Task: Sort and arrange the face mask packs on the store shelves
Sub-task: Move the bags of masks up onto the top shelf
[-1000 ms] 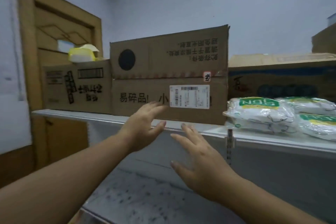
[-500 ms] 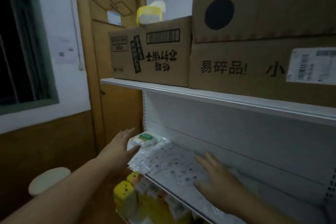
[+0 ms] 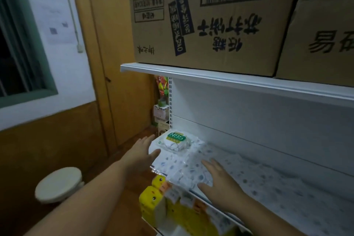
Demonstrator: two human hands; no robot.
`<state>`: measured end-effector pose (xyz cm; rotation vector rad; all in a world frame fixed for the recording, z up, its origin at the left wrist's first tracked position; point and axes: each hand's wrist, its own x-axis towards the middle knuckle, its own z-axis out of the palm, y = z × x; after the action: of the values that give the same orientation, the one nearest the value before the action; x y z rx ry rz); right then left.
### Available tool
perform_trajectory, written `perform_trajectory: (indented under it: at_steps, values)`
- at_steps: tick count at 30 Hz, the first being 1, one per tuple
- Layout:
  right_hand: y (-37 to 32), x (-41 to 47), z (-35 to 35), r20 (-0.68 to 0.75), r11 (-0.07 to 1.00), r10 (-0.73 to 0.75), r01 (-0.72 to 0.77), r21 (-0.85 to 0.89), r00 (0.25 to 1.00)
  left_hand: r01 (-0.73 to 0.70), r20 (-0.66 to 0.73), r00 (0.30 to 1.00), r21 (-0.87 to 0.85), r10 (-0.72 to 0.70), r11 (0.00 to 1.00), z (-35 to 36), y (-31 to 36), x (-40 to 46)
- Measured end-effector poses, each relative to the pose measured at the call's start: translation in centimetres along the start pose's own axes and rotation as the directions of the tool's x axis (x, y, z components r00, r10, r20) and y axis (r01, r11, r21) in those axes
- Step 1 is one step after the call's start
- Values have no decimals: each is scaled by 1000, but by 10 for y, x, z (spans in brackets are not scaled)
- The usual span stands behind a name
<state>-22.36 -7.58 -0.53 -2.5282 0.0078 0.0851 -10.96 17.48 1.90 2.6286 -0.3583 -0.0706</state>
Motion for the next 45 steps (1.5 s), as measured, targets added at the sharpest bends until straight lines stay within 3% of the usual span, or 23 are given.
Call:
perform_trajectory:
  at_steps: [6,12,16,19,26,33,38,40,43,45]
  values:
    - [-3,79,31,8,996,14,-14,90,1000,25,70,997,105,-32,994,25,-28,78]
    - [-9,185,45,-43,987,93,-87,132,995,-51,154,987,47,44,998,30,-57,146]
    - [-14,230,61,-36,981,173,-169,93,984,-2,92,996,199,-16,980,27,-73,184]
    - [-9,249,68,-86,966,259,-257,39,962,-55,143,989,203,26,978,42,-75,209]
    - [-9,280,93,-222,918,347,-378,-116,911,-112,188,971,-189,148,976,78,-67,264]
    - [-16,294,109,-288,860,414,-475,-188,863,109,337,941,-377,26,920,98,-79,300]
    - [-32,294,110,-387,874,410,-477,-90,826,191,372,924,-645,86,740,89,-85,309]
    - [-40,289,111,-450,897,412,-441,45,792,173,366,914,-742,175,647,79,-90,310]
    - [-54,276,108,-520,897,442,-367,247,731,178,391,862,-829,323,529,61,-89,309]
    - [-59,262,100,-571,887,462,-346,306,679,192,426,811,-841,401,505,52,-82,305]
